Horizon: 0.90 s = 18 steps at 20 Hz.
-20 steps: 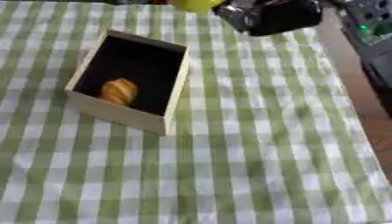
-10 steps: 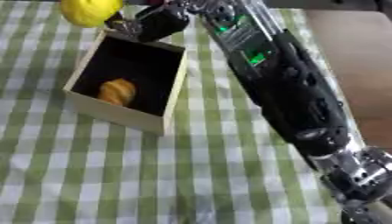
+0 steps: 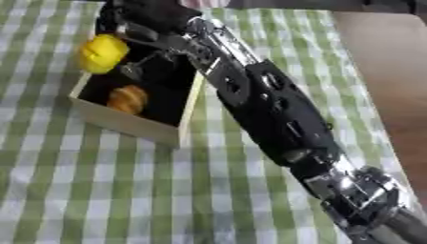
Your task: Pick up objects on the table and place them in the box.
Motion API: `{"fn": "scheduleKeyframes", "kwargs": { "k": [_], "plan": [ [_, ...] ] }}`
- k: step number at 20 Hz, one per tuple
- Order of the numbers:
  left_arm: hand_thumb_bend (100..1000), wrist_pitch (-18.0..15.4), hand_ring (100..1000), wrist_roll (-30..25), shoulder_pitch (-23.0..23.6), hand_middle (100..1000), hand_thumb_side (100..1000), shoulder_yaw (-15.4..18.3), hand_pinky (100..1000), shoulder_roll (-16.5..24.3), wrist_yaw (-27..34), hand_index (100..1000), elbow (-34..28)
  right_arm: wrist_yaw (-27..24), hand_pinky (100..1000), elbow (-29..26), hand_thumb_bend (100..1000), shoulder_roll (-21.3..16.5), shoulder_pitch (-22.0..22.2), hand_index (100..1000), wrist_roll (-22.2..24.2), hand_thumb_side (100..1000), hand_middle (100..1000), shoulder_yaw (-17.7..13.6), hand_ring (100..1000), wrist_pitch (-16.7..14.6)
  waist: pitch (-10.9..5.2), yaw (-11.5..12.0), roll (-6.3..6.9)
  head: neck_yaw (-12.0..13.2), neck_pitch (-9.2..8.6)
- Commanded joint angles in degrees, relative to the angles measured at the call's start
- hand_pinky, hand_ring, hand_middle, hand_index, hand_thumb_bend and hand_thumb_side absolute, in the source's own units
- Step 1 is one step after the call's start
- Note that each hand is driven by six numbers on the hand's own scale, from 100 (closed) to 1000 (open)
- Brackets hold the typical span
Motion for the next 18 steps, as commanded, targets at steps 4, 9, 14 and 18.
{"fn": "scheduleKeyframes", "kwargs": {
  "k": [4,9,14,18],
  "plan": [
    [266,0.2,800,-0.56,-0.5,761,600,-0.05,669,0.68,0.16,829,-0.9,5.58,918,-2.38,100,-0.59,-0.39,954,1.88,382,913,-0.45,1000,-4.99,-1.06,-0.28,0.51,0.49,0.05],
    [263,0.49,800,-0.89,-0.44,760,602,-0.16,669,0.5,0.29,829,-0.9,5.9,913,-2.74,100,-0.62,-0.17,945,2.46,456,894,-1.6,1000,-8.81,-1.02,-0.46,0.54,0.6,0.12],
    [264,0.48,799,-0.85,-0.43,759,602,-0.07,669,0.46,0.32,829,-0.9,0.06,900,-5.67,100,-1.32,0.19,936,1.66,129,877,-3.41,972,-6.04,-1.05,-0.71,0.64,1.0,0.22],
    [260,0.62,799,-0.67,-0.05,759,604,0.15,669,0.63,0.07,828,-0.9,-14.13,902,-14.51,100,-5.89,1.3,917,0.36,100,839,-6.9,944,0.0,-1.31,-1.41,0.7,2.0,0.56]
  ]
}}
